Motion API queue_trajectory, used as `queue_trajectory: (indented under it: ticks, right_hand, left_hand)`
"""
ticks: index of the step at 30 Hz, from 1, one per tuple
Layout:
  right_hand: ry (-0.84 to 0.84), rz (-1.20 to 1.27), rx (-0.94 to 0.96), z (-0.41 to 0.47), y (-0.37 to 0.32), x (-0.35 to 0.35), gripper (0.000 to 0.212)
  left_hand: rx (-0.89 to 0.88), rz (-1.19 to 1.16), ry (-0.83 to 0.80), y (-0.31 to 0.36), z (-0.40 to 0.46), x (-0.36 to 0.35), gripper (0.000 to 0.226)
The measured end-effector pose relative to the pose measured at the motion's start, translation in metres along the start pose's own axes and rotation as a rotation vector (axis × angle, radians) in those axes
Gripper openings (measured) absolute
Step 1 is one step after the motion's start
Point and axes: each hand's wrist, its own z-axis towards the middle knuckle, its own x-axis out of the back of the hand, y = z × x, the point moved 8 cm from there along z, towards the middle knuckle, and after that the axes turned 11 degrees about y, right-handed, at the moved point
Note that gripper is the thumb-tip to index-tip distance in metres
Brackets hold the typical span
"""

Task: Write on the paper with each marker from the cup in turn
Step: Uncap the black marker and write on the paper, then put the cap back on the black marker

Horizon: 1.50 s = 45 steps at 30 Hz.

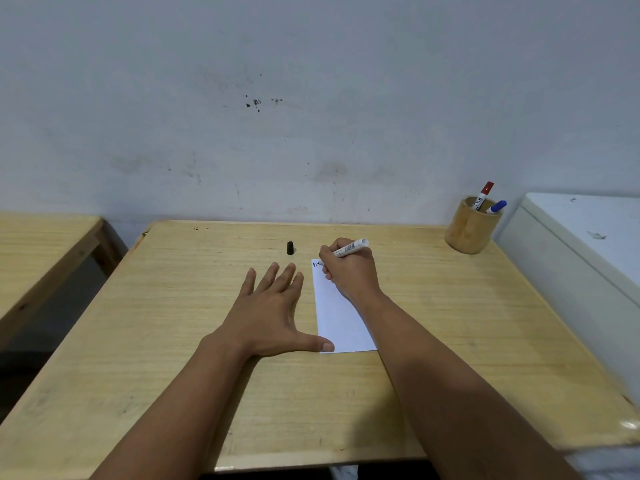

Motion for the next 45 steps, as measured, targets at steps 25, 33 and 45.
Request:
queue_trajectory:
  ticks: [25, 33, 45]
  right_hand:
    - [0.006, 0.240, -0.025, 0.014, -0.042, 0.027, 0.045]
    - [-0.238, 0.457, -0.095, 0.004, -0.067, 0.062, 0.035]
    - [-0.132, 0.184, 0.232, -0.031, -0.107, 0.089, 0.017]
  left_hand:
    - [0.233, -0.210, 0.448, -0.034, 0.079, 0.043, 0.026]
    - [0.415, -0.738, 0.509, -0.029, 0.088, 0.065, 0.014]
    - [0.415, -1.403, 0.533, 0.028, 0.075, 0.144, 0.014]
